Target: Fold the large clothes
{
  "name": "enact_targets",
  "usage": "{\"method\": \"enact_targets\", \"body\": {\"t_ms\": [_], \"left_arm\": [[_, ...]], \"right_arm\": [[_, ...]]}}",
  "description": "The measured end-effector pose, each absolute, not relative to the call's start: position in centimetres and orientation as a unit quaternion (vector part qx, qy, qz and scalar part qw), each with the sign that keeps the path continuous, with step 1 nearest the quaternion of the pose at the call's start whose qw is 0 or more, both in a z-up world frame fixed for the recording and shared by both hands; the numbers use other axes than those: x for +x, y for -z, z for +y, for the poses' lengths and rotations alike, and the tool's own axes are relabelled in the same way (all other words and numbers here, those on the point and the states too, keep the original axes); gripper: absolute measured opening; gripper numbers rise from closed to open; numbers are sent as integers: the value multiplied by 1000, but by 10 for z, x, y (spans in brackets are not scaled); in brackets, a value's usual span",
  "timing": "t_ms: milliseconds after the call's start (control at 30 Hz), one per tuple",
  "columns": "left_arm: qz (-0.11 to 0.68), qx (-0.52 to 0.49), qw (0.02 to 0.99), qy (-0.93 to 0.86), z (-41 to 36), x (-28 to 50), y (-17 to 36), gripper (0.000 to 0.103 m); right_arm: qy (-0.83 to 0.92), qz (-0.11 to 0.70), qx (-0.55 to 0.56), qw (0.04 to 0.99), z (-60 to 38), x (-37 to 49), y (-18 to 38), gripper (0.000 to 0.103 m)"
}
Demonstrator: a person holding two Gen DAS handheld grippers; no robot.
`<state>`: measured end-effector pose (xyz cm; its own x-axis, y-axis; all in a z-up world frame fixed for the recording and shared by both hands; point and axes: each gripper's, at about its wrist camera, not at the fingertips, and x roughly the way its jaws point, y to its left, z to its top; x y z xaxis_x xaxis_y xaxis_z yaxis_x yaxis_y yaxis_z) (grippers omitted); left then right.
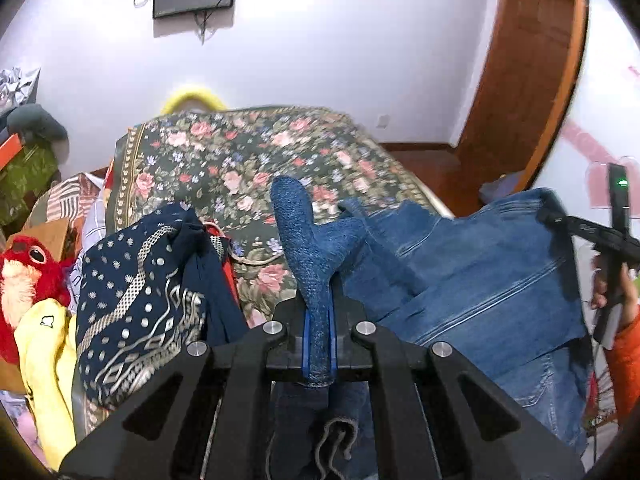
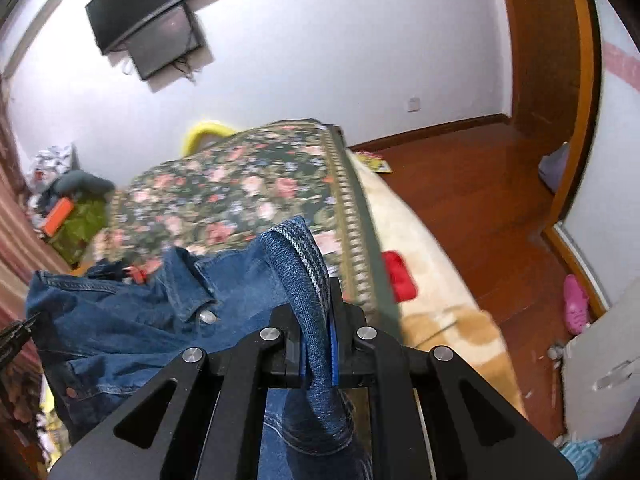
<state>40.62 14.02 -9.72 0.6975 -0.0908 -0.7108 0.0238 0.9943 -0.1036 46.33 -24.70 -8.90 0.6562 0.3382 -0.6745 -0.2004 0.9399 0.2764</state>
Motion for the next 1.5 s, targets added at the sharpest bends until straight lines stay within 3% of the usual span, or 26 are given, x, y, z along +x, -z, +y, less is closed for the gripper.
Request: {"method": "enact_targets", "body": {"t_ms": [333, 467, 533, 600, 667, 967, 1133, 1200, 1367, 1500], "left_arm": [[460, -87, 882, -54, 190, 479, 177, 6], [462, -72, 881, -70, 190, 479, 185, 8], [462, -70, 881, -69, 190, 477, 185, 9], [463, -69, 881, -70, 190, 474, 182, 11], [464, -67, 881, -69, 189, 469, 177, 21], [441, -38, 896, -36, 165, 424, 131, 50], [424, -32, 905, -17, 152, 391, 106, 51], [420, -37, 907, -10, 151, 378, 99, 54], [420, -41, 907, 1, 149, 343, 93, 58], [433, -48, 900, 12, 148, 316, 103, 66]], "right_arm": [[-83, 479, 55, 872, -260, 515, 179, 8], [-77, 480, 40, 873, -263, 513, 188, 16], [-72, 480, 35, 873, -265, 509, 184, 21], [-76, 486, 41, 870, -268, 507, 179, 33], [-84, 483, 51, 870, -270, 504, 172, 38], [-127, 430, 53, 892, -263, 453, 106, 41], [-153, 387, 51, 908, -253, 412, 69, 42], [-160, 377, 47, 911, -248, 401, 61, 53], [-178, 353, 21, 918, -234, 361, 51, 66], [-185, 366, 7, 912, -225, 336, 63, 69]]}}
